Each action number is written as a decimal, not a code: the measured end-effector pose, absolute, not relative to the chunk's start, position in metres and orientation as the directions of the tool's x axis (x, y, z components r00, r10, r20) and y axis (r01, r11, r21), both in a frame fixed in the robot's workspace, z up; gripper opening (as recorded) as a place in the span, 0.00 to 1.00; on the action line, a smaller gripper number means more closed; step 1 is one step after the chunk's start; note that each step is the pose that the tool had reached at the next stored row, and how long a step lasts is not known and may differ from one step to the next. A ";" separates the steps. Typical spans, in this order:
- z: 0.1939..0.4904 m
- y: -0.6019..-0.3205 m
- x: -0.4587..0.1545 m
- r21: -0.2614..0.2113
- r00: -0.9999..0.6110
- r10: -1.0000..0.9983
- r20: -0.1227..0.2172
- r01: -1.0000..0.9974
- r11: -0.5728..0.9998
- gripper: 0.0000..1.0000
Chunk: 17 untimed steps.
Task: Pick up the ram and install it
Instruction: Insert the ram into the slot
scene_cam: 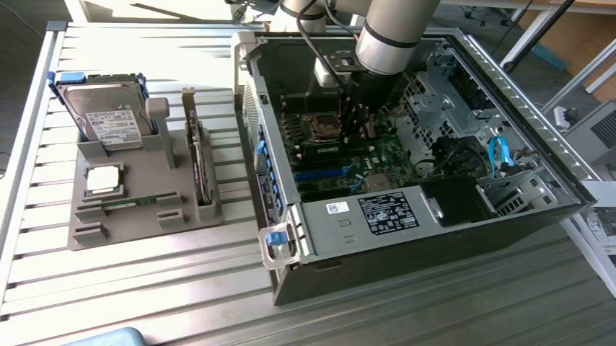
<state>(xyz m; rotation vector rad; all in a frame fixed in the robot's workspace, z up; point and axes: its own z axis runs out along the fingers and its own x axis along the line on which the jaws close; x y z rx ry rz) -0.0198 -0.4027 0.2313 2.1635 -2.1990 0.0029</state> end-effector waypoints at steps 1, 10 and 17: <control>0.231 -0.403 -0.020 0.038 -0.015 -0.999 0.042 -0.999 0.017 0.14; 0.230 -0.403 -0.020 0.038 -0.018 -0.999 0.042 -0.999 0.020 0.14; 0.230 -0.403 -0.019 0.038 -0.019 -0.999 0.042 -0.999 0.021 0.14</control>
